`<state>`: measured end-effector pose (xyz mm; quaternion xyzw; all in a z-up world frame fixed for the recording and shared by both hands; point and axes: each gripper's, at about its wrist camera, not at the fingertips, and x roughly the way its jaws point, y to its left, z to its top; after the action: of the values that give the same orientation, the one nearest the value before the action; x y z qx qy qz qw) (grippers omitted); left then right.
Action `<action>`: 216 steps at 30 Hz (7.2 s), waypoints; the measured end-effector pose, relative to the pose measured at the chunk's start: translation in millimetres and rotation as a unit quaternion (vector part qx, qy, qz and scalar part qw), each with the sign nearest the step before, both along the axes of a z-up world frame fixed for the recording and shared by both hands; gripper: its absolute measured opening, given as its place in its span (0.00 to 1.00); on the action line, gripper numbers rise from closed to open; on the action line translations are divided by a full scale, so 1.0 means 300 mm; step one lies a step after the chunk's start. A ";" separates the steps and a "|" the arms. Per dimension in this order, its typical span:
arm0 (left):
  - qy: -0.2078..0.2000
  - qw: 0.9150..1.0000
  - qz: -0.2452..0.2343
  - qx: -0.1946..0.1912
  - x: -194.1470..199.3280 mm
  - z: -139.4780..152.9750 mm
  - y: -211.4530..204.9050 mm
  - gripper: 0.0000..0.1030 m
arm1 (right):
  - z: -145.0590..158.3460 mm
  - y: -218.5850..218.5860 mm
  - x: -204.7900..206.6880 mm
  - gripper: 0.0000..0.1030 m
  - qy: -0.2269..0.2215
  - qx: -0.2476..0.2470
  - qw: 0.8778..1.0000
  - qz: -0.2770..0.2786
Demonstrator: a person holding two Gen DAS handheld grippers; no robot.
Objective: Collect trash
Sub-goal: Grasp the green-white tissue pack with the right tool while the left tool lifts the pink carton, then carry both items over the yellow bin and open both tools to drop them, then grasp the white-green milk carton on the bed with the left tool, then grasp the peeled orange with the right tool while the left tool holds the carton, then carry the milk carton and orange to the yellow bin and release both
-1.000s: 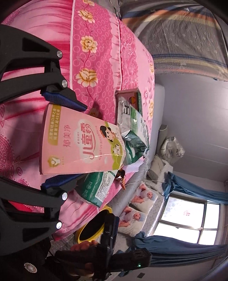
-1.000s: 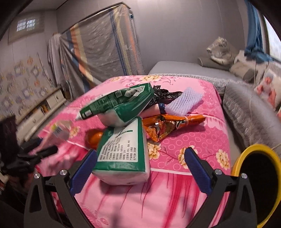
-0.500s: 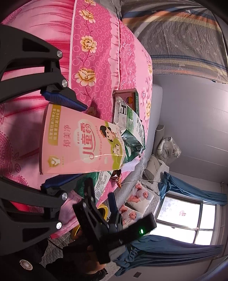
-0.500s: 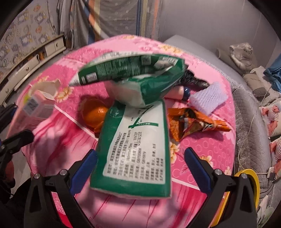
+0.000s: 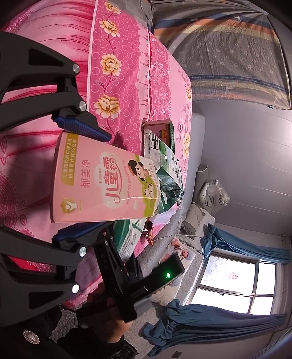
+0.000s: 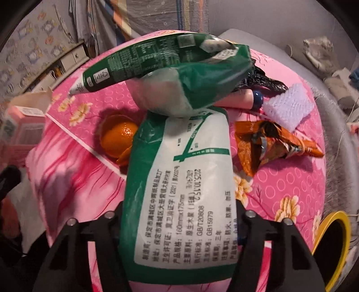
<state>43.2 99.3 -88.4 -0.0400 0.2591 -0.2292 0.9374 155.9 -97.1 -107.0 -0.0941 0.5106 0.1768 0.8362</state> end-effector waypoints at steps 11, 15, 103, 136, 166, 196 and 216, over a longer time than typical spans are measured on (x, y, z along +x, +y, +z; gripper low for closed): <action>-0.042 0.999 0.002 0.006 -0.046 0.076 -0.061 0.62 | 0.172 -0.264 -0.172 0.54 0.001 0.188 0.982 0.002; -0.068 0.998 -0.006 0.004 -0.049 0.134 -0.107 0.62 | 0.270 -0.390 -0.221 0.54 -0.055 0.228 0.972 -0.021; -0.073 0.989 -0.114 -0.054 0.296 0.240 -0.940 0.92 | 0.075 -1.242 -0.536 0.84 -0.188 0.223 0.849 -0.441; -0.028 0.973 -0.175 0.145 0.509 0.004 -0.216 0.92 | 0.137 -0.745 -0.173 0.85 -0.144 0.188 0.936 -0.262; -0.007 0.986 -0.151 0.070 0.423 0.036 -0.042 0.60 | 0.181 -0.339 -0.220 0.85 -0.186 0.146 0.972 0.003; -0.054 0.996 0.020 -0.061 0.205 0.098 0.238 0.60 | -0.049 0.257 0.102 0.55 -0.092 0.006 0.974 0.208; -0.098 0.994 0.055 -0.012 0.147 0.246 0.033 0.60 | 0.260 -0.079 -0.127 0.39 -0.106 0.239 0.952 0.157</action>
<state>87.1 109.2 -14.7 -0.0429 0.1611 -0.1833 0.9688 117.9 -120.8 -28.9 0.0112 0.3410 0.4119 0.8450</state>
